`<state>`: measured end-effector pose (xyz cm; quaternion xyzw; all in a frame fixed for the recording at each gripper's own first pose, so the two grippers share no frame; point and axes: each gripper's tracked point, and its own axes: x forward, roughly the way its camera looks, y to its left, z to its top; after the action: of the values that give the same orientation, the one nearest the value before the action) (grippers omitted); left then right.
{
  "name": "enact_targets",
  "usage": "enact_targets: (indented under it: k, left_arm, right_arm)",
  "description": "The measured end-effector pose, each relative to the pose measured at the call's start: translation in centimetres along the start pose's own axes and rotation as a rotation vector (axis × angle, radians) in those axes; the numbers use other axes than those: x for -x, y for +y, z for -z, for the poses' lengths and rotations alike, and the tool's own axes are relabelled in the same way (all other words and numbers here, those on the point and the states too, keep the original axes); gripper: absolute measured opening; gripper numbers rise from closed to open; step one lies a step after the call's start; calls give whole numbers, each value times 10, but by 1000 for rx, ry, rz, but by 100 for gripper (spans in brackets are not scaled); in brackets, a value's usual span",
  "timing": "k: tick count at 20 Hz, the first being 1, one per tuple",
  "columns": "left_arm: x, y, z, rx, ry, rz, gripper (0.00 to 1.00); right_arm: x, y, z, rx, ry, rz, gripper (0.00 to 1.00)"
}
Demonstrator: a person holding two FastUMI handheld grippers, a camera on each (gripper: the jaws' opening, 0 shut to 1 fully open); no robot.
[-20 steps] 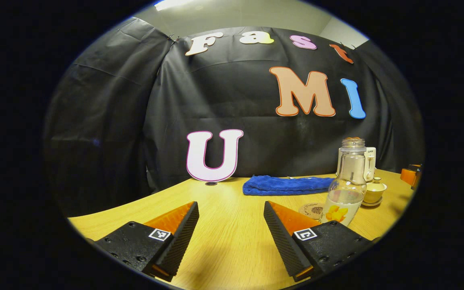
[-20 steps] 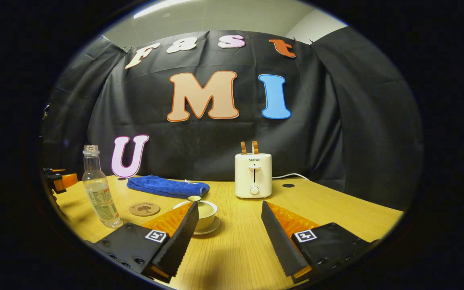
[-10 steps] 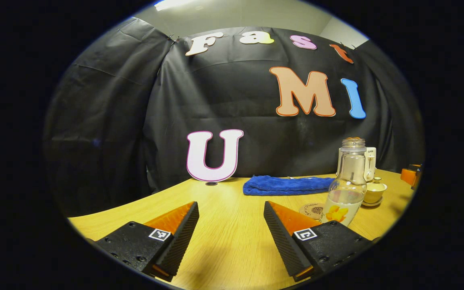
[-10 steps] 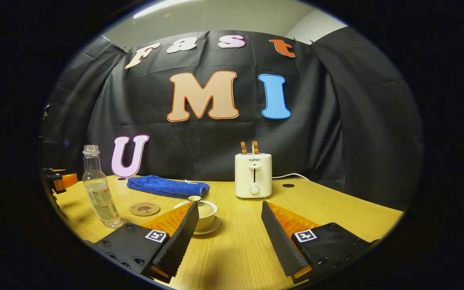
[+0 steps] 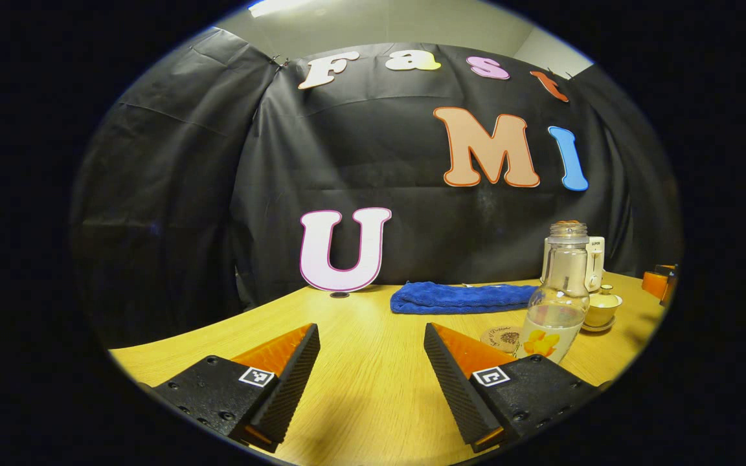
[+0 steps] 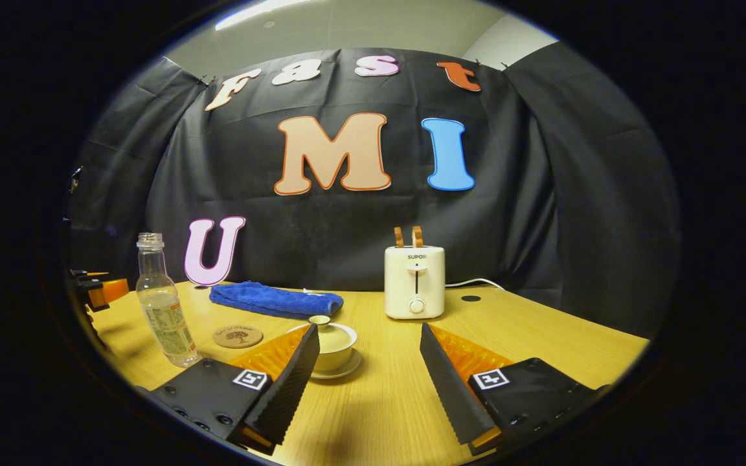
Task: Open the teacup lid with one hand, grasp the water bottle and pour water into the teacup with the other hand; after pouring, place the water bottle on the coaster and then close the teacup lid.
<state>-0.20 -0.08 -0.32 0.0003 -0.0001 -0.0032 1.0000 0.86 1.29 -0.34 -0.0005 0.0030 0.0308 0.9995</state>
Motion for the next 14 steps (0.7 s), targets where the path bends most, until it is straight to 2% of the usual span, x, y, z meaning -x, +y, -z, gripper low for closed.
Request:
enact_targets:
  k: [1, 2, 7, 14]
  left_arm:
    - [0, 0, -1, 0, 0, 1, 94]
    - [0, -1, 0, 1, 1, 2, 94]
    - [0, -1, -1, 0, -1, 5, 94]
    - [0, 0, -1, 1, 0, 6, 95]
  right_arm:
    - [-3, 5, 0, -1, 1, -19, 98]
    - [-6, 10, 1, -2, 2, -36, 96]
    - [-26, 27, 3, -5, 8, -100, 96]
    - [-55, 45, 6, -9, 16, -147, 98]
